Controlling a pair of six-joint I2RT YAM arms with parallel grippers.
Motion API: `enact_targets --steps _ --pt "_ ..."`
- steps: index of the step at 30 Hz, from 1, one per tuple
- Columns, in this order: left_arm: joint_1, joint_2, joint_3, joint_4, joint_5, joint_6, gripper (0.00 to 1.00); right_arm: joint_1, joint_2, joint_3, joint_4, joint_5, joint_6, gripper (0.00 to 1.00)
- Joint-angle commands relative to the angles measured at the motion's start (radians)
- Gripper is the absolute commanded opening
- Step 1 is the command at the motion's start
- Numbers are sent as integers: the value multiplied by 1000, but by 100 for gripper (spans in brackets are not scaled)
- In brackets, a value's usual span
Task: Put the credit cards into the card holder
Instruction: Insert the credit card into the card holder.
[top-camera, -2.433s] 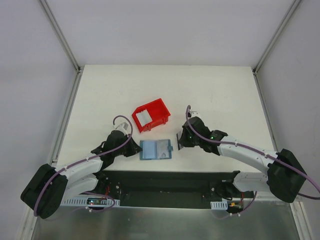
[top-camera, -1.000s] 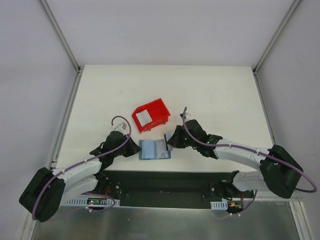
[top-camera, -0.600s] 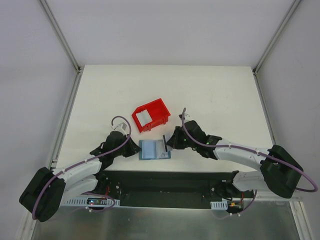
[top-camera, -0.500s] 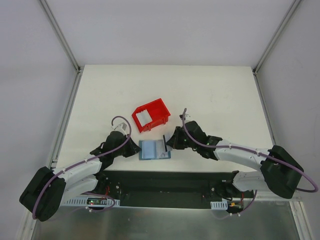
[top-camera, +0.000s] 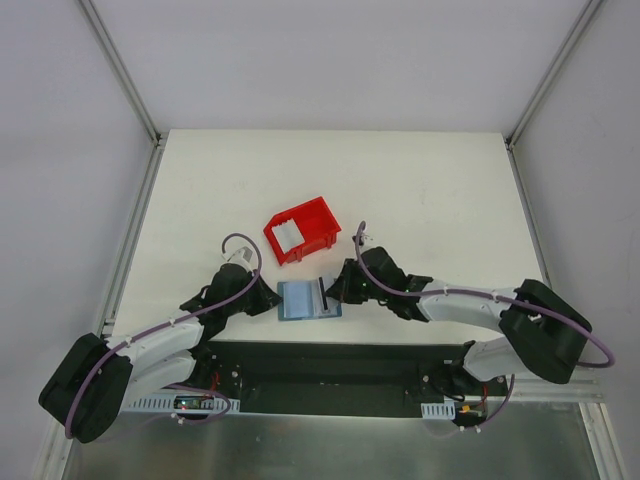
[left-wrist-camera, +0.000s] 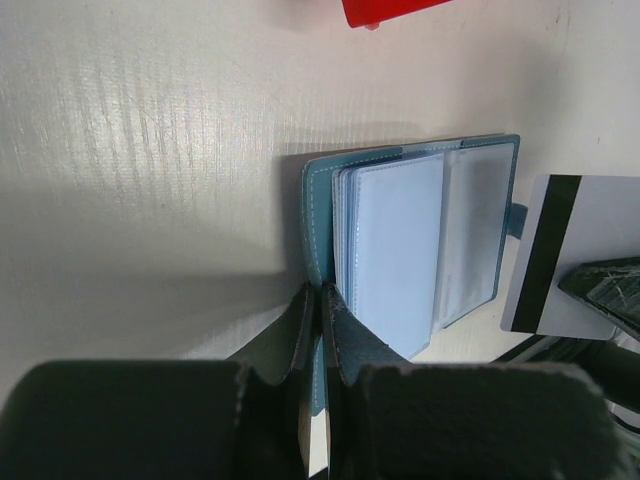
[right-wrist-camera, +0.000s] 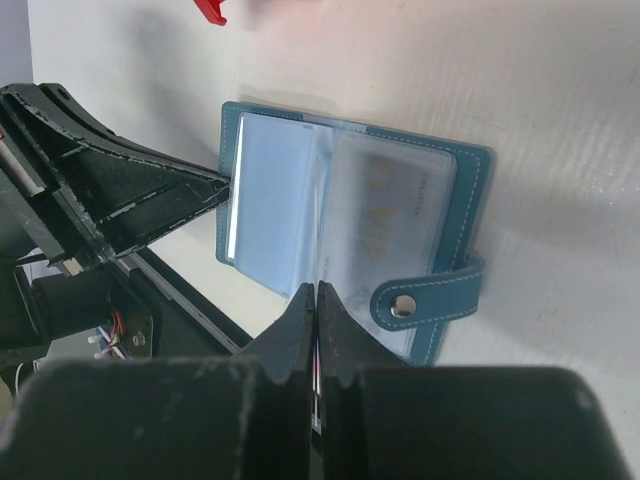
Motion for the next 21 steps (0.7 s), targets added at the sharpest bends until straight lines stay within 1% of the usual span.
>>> enact_targets --steps 1,8,14,21 --pt "-5 10 -16 -5 -13 3 0 5 69 60 74 -40 17 0" --pt "-5 8 -17 -1 -11 1 0 5 164 55 189 -92 52 0" --pt "-5 11 -23 11 -13 -9 0 5 209 31 284 -112 83 1" --pt "-5 19 -17 12 -10 -11 0 4 244 15 315 -103 104 1"
